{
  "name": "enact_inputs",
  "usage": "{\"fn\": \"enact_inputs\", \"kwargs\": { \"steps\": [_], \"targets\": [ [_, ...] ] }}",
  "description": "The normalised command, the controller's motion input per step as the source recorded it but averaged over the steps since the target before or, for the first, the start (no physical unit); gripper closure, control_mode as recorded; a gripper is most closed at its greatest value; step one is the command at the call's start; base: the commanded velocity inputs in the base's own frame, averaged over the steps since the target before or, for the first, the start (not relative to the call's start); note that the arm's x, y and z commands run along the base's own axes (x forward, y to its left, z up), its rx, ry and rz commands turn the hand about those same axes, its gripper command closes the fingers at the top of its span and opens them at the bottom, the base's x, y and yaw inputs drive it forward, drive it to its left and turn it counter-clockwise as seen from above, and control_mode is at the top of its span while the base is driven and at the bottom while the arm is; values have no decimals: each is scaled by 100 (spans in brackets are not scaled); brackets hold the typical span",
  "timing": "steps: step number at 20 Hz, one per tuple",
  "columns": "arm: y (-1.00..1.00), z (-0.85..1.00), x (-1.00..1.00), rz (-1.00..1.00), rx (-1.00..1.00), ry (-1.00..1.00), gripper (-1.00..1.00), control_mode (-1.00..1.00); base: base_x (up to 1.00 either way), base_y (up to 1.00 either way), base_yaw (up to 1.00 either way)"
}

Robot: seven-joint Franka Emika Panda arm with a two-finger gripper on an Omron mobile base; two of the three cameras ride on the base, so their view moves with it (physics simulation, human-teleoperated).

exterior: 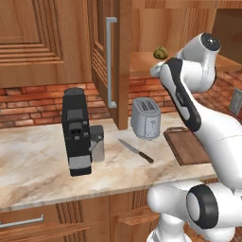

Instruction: Pick the bread, place it on the cutting board, pick the jam, place it on the counter, and close the cabinet.

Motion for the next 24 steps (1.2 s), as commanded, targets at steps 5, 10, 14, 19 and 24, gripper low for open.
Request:
{"fn": "enact_inputs", "kwargs": {
  "steps": [5,10,14,19,24],
  "targets": [
    [0,-39,-80,0,0,0,100,-100,0,0,0],
    [0,-45,-70,0,0,0,100,-100,0,0,0],
    [0,-54,-49,0,0,0,100,-100,0,0,0],
    [-4,-58,-29,0,0,0,100,-100,0,0,0],
    [-12,-55,-19,0,0,0,100,-100,0,0,0]
  ]
}}
